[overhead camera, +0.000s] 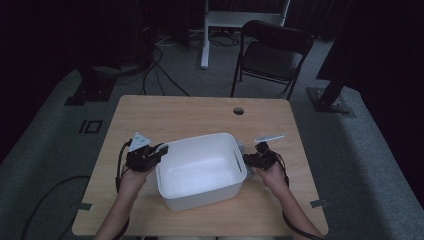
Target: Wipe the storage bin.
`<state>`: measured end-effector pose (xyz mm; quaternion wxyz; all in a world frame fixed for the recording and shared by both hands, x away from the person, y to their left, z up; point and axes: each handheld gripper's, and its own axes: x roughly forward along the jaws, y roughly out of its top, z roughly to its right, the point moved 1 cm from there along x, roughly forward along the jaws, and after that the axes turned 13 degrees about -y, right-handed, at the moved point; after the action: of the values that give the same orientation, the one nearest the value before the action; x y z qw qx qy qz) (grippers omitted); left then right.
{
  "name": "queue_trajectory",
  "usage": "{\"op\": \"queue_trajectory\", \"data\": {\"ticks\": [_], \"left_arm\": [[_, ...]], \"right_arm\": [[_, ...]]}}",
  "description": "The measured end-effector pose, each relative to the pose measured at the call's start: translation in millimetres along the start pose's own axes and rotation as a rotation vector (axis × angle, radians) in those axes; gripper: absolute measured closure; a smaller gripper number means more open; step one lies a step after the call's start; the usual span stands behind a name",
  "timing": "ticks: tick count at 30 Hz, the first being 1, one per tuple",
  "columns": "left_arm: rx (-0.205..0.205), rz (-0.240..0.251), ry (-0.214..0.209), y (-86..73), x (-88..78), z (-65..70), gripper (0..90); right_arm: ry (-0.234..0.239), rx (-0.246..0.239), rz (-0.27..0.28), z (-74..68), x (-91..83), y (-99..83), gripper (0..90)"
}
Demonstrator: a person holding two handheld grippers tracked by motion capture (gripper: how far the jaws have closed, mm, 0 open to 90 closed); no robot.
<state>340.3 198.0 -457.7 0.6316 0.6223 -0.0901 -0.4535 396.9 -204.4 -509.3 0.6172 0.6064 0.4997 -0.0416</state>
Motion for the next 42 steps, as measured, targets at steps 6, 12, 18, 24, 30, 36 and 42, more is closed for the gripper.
{"op": "queue_trajectory", "data": {"ticks": [6,12,18,24,30,36,42], "left_arm": [[0.007,-0.008,0.004,0.6,0.5,0.5,75.4],[0.008,-0.013,0.008,1.1,1.0,0.9,75.4],[0.001,-0.011,0.014,1.2,1.5,1.4,75.2],[-0.002,-0.008,0.006,0.9,1.2,0.9,75.1],[0.006,-0.016,0.005,1.5,1.3,0.7,75.2],[0.007,-0.024,0.018,2.4,2.4,2.1,75.3],[0.009,-0.031,0.031,3.2,3.2,3.4,75.4]], "right_arm": [[0.022,0.03,0.108,-1.4,-17.1,16.7,76.8],[-0.007,0.012,0.067,-2.3,-4.5,16.8,77.0],[-0.067,-0.027,-0.042,-1.2,20.1,4.8,77.3],[-0.048,-0.015,-0.045,4.0,21.9,4.1,77.1],[0.022,0.032,0.064,6.9,-0.3,27.9,77.0],[0.015,0.009,0.08,3.5,-0.7,38.5,77.2],[-0.034,-0.02,0.02,2.9,15.5,32.3,77.6]]}}
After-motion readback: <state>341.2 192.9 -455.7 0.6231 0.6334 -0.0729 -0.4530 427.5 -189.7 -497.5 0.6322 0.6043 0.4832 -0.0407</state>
